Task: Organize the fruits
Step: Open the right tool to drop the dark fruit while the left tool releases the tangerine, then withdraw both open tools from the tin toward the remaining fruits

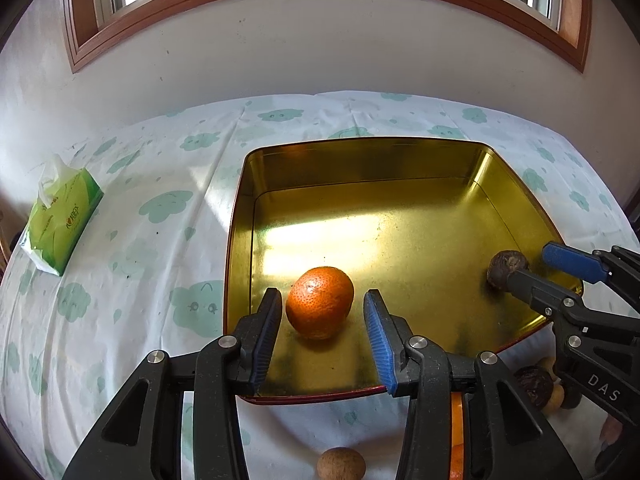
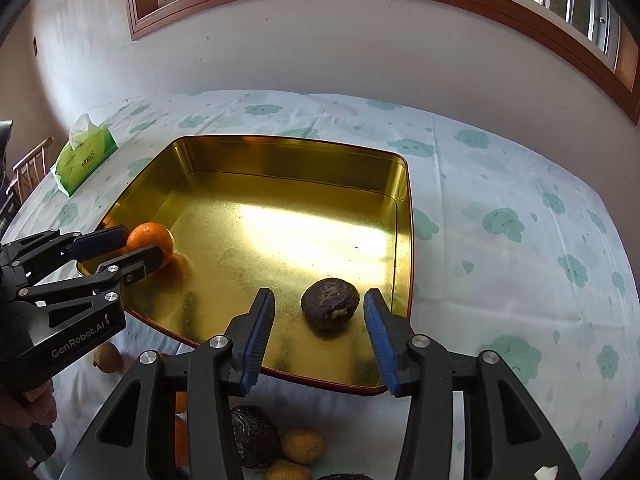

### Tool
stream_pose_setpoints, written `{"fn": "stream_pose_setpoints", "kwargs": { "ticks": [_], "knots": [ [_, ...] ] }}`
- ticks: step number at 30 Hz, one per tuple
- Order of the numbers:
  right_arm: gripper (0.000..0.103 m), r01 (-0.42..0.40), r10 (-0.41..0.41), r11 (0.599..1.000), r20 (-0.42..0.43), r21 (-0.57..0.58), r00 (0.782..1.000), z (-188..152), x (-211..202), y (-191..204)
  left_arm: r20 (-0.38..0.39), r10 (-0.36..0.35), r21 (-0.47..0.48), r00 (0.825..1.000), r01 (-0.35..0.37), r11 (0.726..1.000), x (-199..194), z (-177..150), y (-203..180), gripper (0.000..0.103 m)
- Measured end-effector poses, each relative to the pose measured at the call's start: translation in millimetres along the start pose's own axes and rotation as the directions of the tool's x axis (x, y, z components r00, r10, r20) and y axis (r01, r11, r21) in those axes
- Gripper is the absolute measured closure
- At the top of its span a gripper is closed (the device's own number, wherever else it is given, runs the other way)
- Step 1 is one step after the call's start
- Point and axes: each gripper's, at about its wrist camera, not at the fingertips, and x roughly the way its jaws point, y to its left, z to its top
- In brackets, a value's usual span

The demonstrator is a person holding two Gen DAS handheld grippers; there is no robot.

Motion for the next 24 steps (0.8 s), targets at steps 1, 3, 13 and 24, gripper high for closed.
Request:
{"fn": "stream_pose_setpoints", "kwargs": {
  "ticks": [1, 3, 13, 24],
  "knots": [
    [0.059, 0.001, -0.001, 1.0, 0.007, 0.002, 1.0, 1, -3, -1, 0.006, -0.001, 0.002, 1.0, 0.001, 1.0, -3, 0, -1, 0.057],
    [0.059, 0.001, -0.002, 1.0, 0.02, 0.005, 1.0, 2, -10, -2, 0.015, -0.003, 0.001, 1.0, 0.003, 1.0, -10, 1, -2, 0.055],
    [0.059, 0.012, -0.013, 1.0, 0.065, 0.029, 0.998, -6, -50, -7, 0.068, 0.005, -0.011, 0.998, -0.004, 1.0, -54, -6, -7, 0.054],
    [0.059, 0.049, -0.054, 0.995, 0.058, 0.083, 0.997, -50, -85, -29, 0.051, 0.056, -0.058, 0.997, -0.053, 0.997, -81, -51, 13, 0.054]
  ]
}}
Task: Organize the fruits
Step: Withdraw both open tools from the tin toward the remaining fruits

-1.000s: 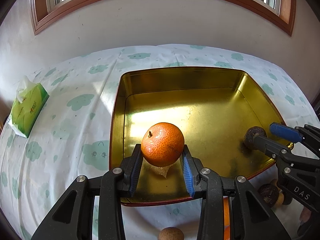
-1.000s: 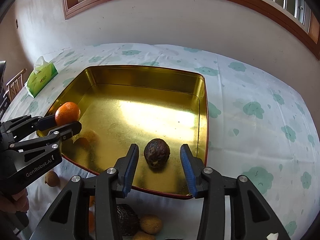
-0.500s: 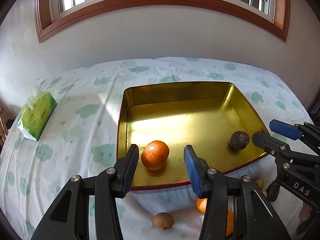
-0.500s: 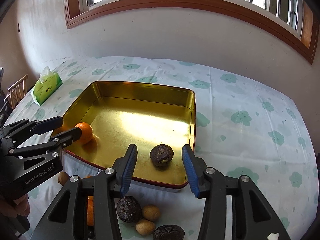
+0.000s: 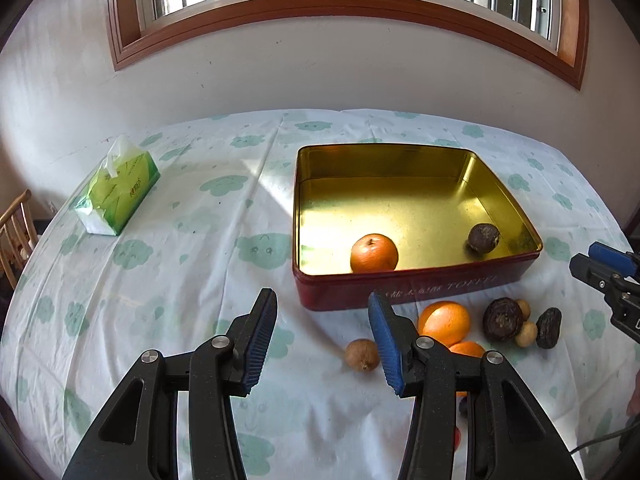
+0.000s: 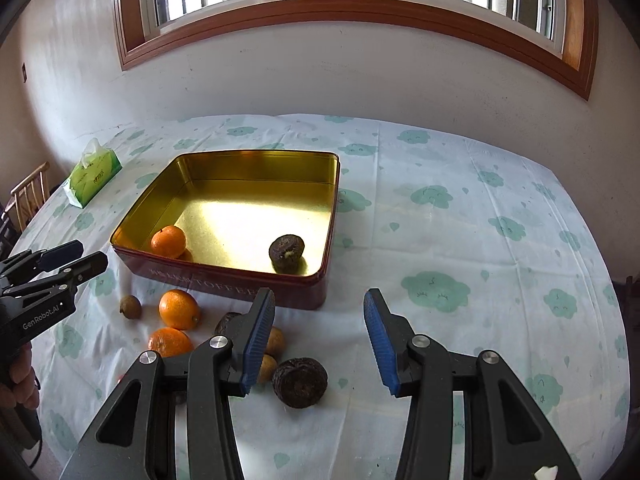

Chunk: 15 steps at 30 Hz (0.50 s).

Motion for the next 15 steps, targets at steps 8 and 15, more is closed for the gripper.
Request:
{"fn": "stream_pose_setpoints", "kwargs": {
  "ticks": [8, 15],
  "knots": [
    [0.059, 0.009, -0.009, 1.0, -0.032, 0.016, 0.999, -39, -13, -7, -0.019, 0.025, -0.014, 1.0, -0.025, 1.0, -10, -37, 8, 0.054],
    [0.059, -0.002, 0.003, 1.0, -0.079, 0.019, 0.997, -71, -9, -4, -0.061, 0.017, -0.026, 0.998, -0.019, 0.999, -10, -69, 9, 0.054]
  ]
}}
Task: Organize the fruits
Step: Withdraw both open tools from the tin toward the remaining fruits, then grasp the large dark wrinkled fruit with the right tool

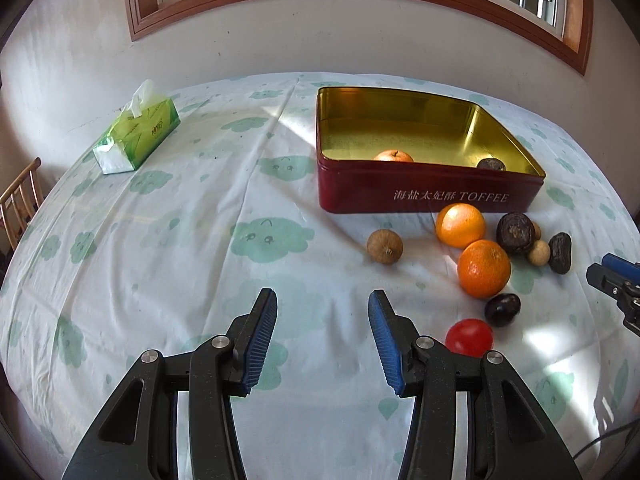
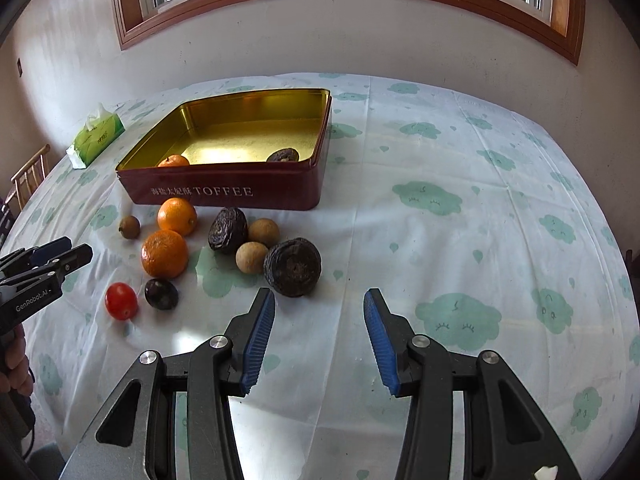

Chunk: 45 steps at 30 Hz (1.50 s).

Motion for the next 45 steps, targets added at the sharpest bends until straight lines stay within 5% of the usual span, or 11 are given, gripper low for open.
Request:
{"fn": "stream_pose_setpoints", "kwargs": {
  "ticks": [33, 45],
  "knots": [
    [0.059, -0.015, 0.014, 0.999, -0.042, -0.029, 0.999, 6, 43, 14, -0.063, -0.093, 0.064, 0.994, 0.098, 0.993, -9, -44, -37, 0.054],
    [0.07, 0.004, -0.006, 0.999, -0.033, -0.051, 0.999, 12, 47, 17, -0.067, -0.114, 0.051, 0.991, 0.117, 0.992, -9, -43, -43, 0.054]
  ]
}}
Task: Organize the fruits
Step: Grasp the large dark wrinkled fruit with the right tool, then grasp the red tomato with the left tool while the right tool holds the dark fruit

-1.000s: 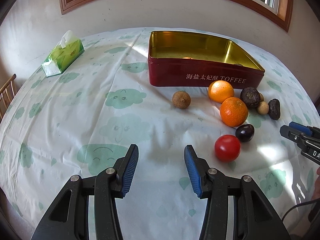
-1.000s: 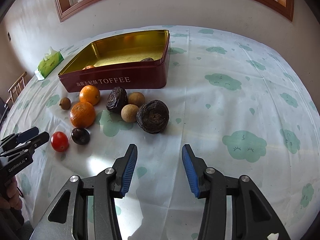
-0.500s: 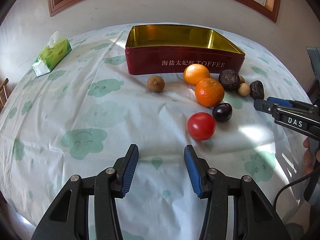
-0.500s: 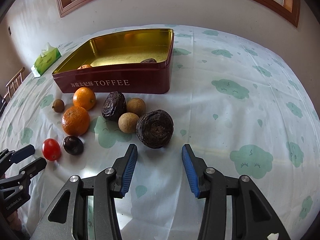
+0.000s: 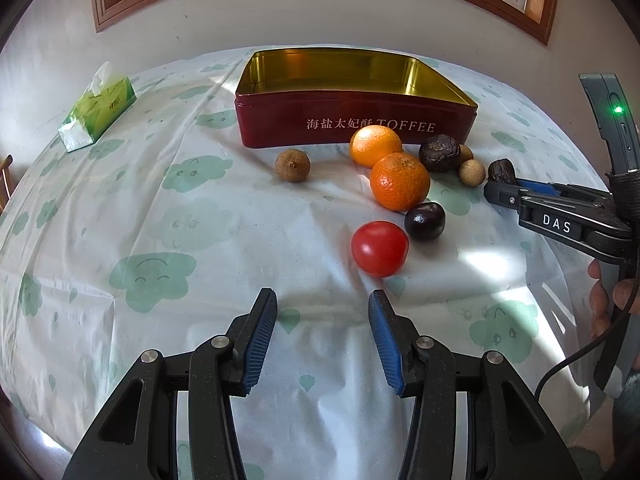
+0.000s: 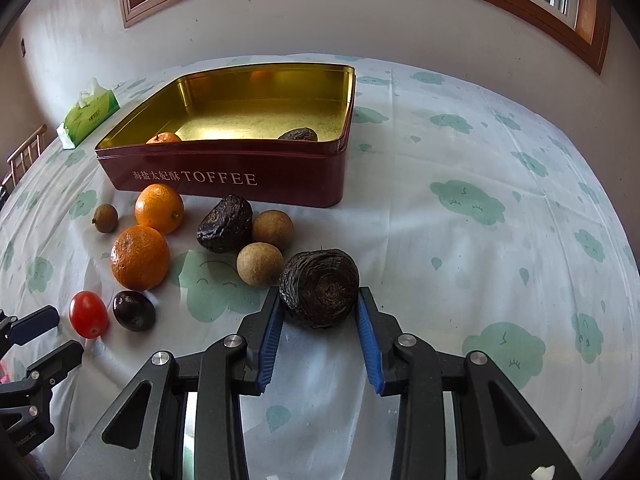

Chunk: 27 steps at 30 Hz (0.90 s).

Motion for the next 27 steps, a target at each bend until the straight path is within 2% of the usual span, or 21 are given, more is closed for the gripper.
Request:
{"fn": "stream_pose_setpoints", "kwargs": {
  "ticks": [11, 27],
  "knots": [
    [0.07, 0.0, 0.001, 0.998, -0.019, 0.058, 1.0, -27, -22, -11, -0.004, -0.033, 0.024, 0.999, 0.033, 0.999, 1, 3, -19, 0.054],
    [0.069, 0.003, -0.003, 0.998, 0.001, 0.063, 1.0, -40, -29, -13, 0.035, 0.003, 0.013, 0.999, -0.003, 1.0, 18, 22, -23, 0.054]
  ]
}}
